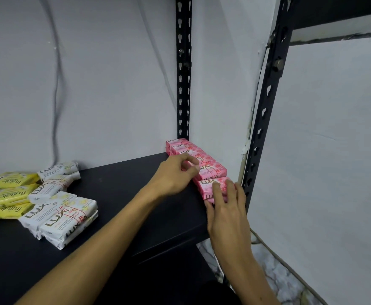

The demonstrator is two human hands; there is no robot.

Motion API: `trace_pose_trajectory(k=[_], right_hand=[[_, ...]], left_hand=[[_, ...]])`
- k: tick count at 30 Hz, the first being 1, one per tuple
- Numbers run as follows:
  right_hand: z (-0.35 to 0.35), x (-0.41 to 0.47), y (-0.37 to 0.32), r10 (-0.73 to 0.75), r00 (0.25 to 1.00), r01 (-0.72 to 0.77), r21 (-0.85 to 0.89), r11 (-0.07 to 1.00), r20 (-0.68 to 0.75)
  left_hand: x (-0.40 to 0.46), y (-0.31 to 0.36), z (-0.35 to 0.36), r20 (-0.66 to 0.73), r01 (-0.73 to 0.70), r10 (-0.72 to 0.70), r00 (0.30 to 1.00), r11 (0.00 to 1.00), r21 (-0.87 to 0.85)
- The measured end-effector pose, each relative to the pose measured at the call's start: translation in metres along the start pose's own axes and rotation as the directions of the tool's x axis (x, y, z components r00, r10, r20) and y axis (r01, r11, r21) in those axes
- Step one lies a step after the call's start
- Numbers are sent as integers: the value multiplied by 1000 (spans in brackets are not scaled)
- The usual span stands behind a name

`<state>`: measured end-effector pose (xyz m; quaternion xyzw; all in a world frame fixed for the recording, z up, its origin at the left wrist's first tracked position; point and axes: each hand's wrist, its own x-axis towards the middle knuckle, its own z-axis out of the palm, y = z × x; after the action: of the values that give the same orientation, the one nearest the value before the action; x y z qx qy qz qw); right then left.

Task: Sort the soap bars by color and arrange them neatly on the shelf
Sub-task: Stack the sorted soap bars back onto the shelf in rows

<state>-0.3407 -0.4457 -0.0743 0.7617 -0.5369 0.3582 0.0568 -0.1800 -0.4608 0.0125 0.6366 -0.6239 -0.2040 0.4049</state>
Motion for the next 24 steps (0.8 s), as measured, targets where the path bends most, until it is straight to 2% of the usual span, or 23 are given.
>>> trace_pose_trajectory(k=[3, 5, 8, 11, 14, 18, 21, 24], right_hand=[[-1, 9, -5, 43, 997, -44, 9, 999, 60], [-2, 13, -4, 51, 993, -61, 90, 994, 103], [-6, 15, -3, 54, 992, -80, 244, 967, 111], [-5, 13, -3, 88, 994, -105, 355, 929, 63], [1, 15, -4, 105, 994, -102, 324, 940, 8], [11, 19, -6, 102, 995, -99, 265, 959, 5], [17, 19, -6, 109, 991, -91, 214, 973, -77], [20, 18, -7, 135, 986, -112, 218, 970, -94]], left_hand=[[18, 2, 1, -26, -122, 127, 992, 980, 160], [26, 2, 2, 3, -185, 189, 982, 958, 221], [30, -4, 5, 108, -216, 192, 975, 932, 291], [27, -15, 12, 145, -229, 197, 970, 939, 256], [24, -22, 17, 111, -245, 226, 968, 947, 209], [25, -30, 21, 123, -261, 236, 964, 926, 271], [25, -33, 24, 136, -255, 224, 965, 920, 297], [25, -33, 25, 145, -254, 218, 965, 916, 311]])
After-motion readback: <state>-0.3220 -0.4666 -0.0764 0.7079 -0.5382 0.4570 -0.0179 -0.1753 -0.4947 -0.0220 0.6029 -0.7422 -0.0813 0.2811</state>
